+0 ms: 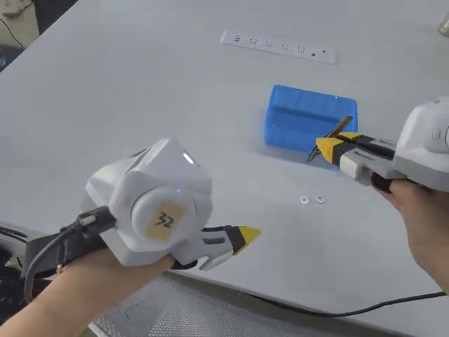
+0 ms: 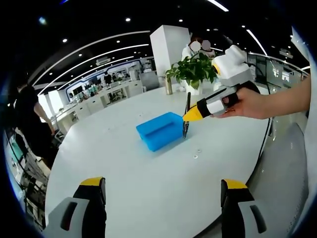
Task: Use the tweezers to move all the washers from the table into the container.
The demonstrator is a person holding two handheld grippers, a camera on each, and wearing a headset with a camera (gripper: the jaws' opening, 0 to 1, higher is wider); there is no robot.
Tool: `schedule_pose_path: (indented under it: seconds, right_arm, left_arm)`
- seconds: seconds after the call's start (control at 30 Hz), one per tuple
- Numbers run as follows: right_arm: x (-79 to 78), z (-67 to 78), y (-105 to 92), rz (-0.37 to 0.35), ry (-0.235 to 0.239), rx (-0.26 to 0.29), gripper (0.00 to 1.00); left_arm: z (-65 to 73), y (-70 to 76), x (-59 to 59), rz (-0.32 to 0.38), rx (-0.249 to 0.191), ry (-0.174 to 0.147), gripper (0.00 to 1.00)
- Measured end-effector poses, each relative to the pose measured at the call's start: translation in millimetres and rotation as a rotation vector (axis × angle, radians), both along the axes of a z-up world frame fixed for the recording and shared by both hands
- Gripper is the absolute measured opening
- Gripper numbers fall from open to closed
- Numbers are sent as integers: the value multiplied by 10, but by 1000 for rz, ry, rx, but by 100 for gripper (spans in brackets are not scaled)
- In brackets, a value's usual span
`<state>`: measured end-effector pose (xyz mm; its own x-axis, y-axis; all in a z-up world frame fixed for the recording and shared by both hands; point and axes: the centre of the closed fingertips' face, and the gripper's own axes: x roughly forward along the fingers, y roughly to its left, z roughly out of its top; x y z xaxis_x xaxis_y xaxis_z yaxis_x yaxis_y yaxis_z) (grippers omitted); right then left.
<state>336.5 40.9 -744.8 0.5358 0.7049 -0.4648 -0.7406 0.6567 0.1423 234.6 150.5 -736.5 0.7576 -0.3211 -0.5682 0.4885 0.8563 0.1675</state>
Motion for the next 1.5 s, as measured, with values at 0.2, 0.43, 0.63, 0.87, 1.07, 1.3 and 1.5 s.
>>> schedule_pose_path:
  seconds: [0.2,0.43,0.63,0.87,1.07,1.3,1.5]
  right_arm:
    - [-82,-217,-58,-14,48,-29,4]
    - [-111,-410,-138,-21,72,-73,4]
    - [-99,-451,-142,-32,84,-71,4]
    - [-98,-560,-145,-29,97,-87,4]
    - [-88,-558,-151,-36,98,-81,4]
    - [-121,-559,-145,-20,62,-109,4]
    - [-146,-558,-139,-4,46,-130,3]
  left_arm:
    - [-20,2,-18,2,-1,5,99]
    - [-27,1,-30,-1,-2,10,99]
    - [-34,7,-35,0,2,10,99]
    - [-42,13,-31,-1,5,12,99]
    - [-60,27,-40,2,2,18,99]
    - [-56,11,-30,-1,6,16,99]
    - [-75,-4,-37,-8,13,19,99]
